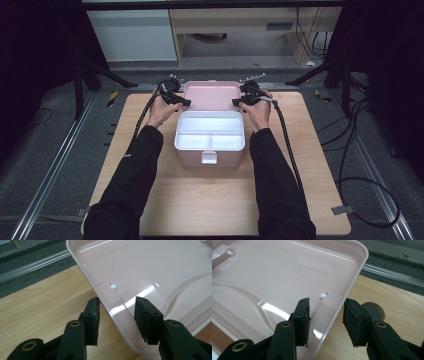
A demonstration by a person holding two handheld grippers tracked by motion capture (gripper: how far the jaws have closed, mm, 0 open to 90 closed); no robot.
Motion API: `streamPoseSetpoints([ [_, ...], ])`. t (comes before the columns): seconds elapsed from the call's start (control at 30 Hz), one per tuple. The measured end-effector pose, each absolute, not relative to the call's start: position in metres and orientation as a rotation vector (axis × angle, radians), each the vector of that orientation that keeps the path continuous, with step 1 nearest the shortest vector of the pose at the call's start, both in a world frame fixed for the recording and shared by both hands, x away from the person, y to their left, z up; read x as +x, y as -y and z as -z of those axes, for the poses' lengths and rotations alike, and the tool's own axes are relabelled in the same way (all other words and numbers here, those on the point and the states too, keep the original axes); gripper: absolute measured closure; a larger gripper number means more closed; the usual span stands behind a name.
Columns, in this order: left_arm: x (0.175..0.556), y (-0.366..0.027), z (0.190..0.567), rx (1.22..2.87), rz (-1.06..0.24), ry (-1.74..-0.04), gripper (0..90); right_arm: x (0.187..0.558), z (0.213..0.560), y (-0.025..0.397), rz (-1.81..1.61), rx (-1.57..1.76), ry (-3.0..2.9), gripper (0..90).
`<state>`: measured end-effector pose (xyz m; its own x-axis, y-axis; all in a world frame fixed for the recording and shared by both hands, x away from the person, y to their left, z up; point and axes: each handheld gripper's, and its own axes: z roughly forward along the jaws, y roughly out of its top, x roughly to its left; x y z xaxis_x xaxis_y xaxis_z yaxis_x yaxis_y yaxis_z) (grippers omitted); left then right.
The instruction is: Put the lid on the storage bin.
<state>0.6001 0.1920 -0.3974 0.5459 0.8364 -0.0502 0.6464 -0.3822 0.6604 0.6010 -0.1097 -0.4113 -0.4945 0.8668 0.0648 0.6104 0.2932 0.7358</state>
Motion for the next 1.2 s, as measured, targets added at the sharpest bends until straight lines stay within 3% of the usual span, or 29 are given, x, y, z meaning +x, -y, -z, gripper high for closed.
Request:
streamPoseSetpoints([
  [0.23, 0.595, -0.193, 0.389, 2.155, -0.41, -1.166, 56.7, 0.597, 0.405, 0.109, -1.042, 1.322, -2.207, 57.4],
  [0.53, 0.592, -0.195, 0.382, 2.139, -0.43, -1.16, 65.1, 0.593, 0.395, 0.113, -1.074, 1.316, -2.189, 58.8],
  [0.73, 0.588, -0.198, 0.376, 2.128, -0.435, -1.153, 74.1, 0.589, 0.388, 0.117, -1.085, 1.317, -2.179, 65.7],
  [0.93, 0.585, -0.198, 0.37, 2.122, -0.443, -1.141, 76.1, 0.584, 0.382, 0.122, -1.099, 1.324, -2.141, 77.6],
  [1.2, 0.578, -0.2, 0.366, 2.099, -0.445, -1.128, 77.0, 0.579, 0.378, 0.124, -1.105, 1.326, -2.124, 79.1],
])
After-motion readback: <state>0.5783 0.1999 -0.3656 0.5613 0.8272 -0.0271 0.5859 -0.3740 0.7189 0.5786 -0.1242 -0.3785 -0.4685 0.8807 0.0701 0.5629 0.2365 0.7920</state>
